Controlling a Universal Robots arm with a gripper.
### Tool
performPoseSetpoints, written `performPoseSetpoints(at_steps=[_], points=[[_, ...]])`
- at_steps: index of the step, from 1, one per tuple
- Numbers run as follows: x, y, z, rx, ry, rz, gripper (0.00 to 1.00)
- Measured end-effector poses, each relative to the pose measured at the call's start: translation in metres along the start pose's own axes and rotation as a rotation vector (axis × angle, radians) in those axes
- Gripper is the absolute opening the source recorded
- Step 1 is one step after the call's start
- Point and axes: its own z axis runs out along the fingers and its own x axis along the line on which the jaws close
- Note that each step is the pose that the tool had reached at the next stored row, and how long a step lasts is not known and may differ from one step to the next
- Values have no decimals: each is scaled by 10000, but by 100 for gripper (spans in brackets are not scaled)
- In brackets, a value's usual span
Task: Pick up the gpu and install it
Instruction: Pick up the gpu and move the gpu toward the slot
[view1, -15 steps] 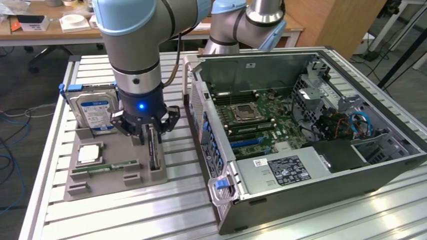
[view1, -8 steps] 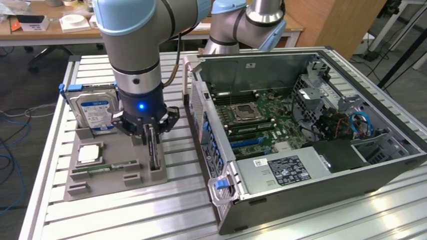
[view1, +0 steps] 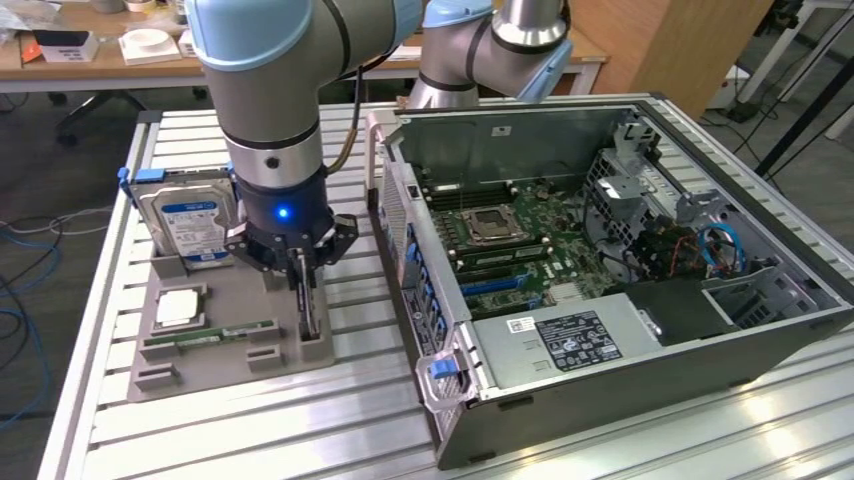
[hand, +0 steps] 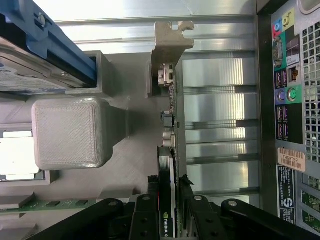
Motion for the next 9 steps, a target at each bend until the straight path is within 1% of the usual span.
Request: performPoseSetpoints(at_steps=[3, 9], points=[[0, 0, 0, 0, 0, 0, 26], [0, 0, 0, 0, 1, 1, 26]])
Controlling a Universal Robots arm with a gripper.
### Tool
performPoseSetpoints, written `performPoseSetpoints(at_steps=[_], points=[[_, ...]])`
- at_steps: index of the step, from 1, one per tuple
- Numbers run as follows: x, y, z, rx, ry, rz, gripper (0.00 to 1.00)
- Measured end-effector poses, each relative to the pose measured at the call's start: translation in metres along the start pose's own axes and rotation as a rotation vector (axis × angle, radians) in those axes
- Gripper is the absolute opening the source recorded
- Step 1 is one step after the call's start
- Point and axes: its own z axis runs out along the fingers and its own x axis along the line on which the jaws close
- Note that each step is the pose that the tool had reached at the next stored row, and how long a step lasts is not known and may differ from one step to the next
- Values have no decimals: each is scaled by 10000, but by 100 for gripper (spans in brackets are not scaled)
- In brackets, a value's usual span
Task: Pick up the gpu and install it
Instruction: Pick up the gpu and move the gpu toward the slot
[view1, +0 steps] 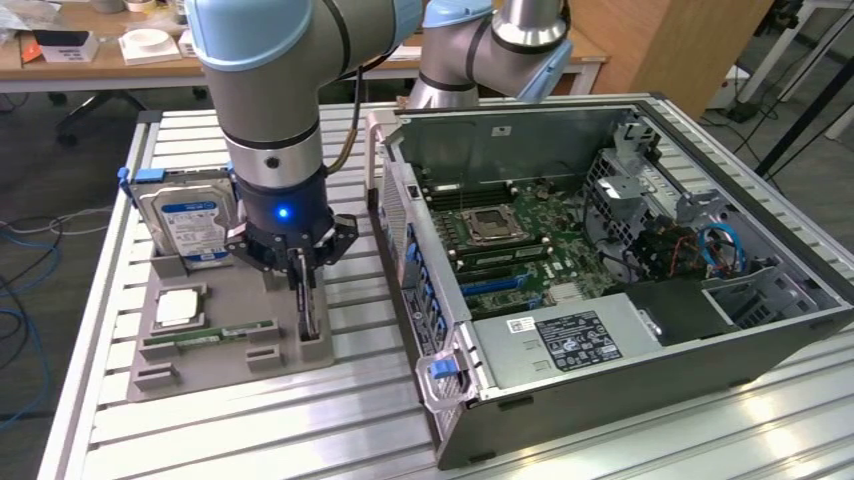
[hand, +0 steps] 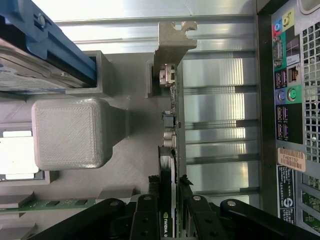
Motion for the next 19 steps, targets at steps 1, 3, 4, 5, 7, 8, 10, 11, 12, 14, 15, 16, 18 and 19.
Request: performPoseSetpoints(at_steps=[1, 3, 4, 5, 7, 8, 10, 11, 12, 14, 15, 16, 18, 19], points=[[0, 0, 0, -1, 0, 0, 26], [0, 0, -3, -3, -3, 0, 26], [0, 0, -9, 0, -1, 0, 26], [0, 1, -18, 0, 0, 0, 26], [0, 2, -39, 0, 3, 1, 26], [-1, 2, -50, 0, 4, 1, 26], [-1, 3, -74, 0, 4, 1, 26], [-2, 4, -87, 0, 5, 1, 26], [-2, 5, -100, 0, 5, 0, 26], [-2, 6, -127, 0, 5, 1, 26], [-3, 6, -142, 0, 6, 0, 26], [-3, 7, -156, 0, 4, 0, 26], [-4, 8, -185, 0, 4, 0, 26], [-4, 9, -200, 0, 4, 0, 26]])
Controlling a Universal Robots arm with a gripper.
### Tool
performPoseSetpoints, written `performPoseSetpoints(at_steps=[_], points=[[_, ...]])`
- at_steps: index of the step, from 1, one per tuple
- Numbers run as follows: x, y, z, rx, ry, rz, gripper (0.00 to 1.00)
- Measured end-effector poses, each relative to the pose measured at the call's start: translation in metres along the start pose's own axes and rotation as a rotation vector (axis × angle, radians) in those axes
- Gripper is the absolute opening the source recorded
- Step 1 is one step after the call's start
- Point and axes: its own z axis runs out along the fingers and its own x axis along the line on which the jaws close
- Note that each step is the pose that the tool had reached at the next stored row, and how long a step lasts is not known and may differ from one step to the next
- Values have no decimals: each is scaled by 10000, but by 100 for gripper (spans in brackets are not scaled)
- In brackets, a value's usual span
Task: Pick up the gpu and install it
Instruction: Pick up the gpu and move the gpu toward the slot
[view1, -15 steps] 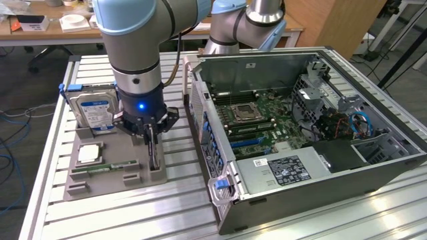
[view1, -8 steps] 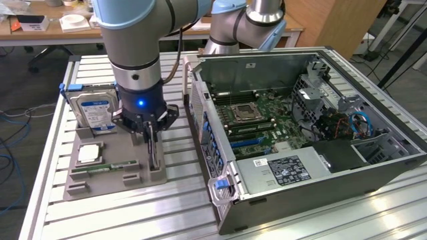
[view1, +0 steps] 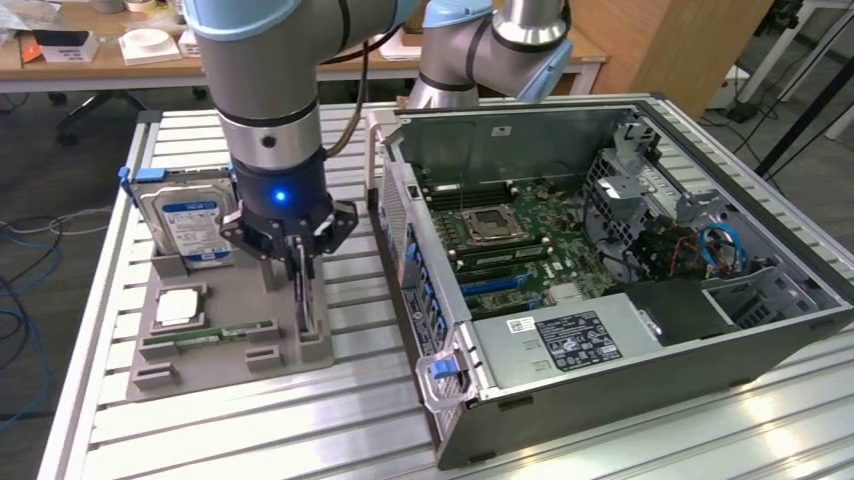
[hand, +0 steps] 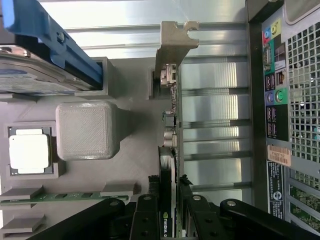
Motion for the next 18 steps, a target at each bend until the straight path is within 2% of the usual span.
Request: performPoseSetpoints(at_steps=[18], points=[[-5, 11, -250, 0, 0, 0, 26]])
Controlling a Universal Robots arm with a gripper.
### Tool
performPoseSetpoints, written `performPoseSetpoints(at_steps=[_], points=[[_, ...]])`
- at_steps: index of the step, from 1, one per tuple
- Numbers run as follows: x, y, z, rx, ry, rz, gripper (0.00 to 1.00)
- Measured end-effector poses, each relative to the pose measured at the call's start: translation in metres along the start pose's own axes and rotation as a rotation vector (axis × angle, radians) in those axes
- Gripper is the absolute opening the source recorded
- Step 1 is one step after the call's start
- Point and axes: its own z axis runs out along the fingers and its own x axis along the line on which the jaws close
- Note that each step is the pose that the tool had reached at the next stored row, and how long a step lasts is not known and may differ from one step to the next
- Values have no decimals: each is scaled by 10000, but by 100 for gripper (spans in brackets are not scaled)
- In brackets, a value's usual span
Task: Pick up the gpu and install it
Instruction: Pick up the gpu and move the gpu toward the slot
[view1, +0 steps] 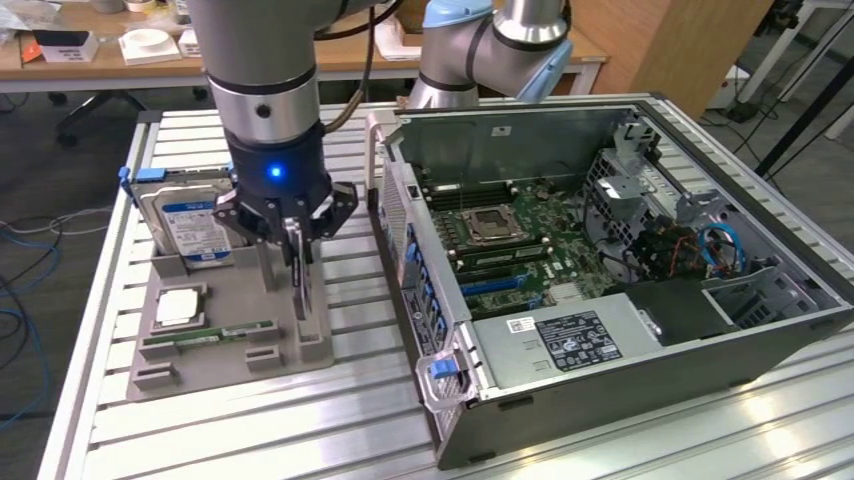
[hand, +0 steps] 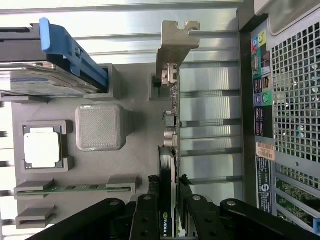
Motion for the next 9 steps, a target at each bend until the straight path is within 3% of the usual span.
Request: performPoseSetpoints(at_steps=[9], points=[[-2, 5, -118, 0, 0, 0, 26]])
